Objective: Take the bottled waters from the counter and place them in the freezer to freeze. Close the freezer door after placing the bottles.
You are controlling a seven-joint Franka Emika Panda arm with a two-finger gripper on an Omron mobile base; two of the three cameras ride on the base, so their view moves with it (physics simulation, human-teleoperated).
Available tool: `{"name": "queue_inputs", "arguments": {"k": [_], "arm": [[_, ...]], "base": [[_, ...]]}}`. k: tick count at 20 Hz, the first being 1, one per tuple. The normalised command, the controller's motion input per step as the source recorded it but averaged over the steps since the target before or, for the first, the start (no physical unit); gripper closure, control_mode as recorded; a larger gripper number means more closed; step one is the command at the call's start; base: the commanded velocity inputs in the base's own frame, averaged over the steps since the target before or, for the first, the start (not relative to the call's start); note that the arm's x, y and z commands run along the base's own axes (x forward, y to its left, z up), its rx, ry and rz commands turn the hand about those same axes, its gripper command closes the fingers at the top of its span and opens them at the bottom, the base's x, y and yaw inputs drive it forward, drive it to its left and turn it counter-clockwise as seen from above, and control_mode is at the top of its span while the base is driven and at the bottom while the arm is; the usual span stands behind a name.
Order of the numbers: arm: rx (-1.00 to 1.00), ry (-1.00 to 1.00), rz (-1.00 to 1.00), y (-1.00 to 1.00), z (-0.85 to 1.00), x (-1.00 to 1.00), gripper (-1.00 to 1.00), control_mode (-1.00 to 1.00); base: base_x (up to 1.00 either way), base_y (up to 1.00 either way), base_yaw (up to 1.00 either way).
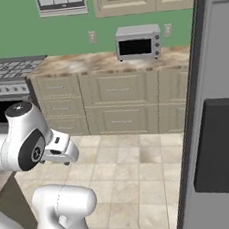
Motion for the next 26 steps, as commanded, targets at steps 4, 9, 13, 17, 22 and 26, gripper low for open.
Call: {"name": "queue_inputs", "arguments": {"k": [4, 9, 13, 17, 22, 26], "arm": [[0.0, 0.0, 0.0, 0.0, 0.0, 0.0, -1.0, 1.0], [0.0, 0.0, 0.0, 0.0, 0.0, 0.0, -1.0, 1.0], [0.0, 0.0, 0.0, 0.0, 0.0, 0.0, -1.0, 1.0], [0.0, 0.0, 0.0, 0.0, 0.0, 0.0, -1.0, 1.0], [0.0, 0.0, 0.0, 0.0, 0.0, 0.0, -1.0, 1.0], [0.0, 0.0, 0.0, 0.0, 0.0, 0.0, -1.0, 1.0]], "base": [[0.42, 0.24, 0.01], [0.69, 0.26, 0.02], [0.7, 0.26, 0.02], [0.68, 0.31, 0.04], [0.69, 0.45, 0.13], [0.79, 0.53, 0.17]]}}
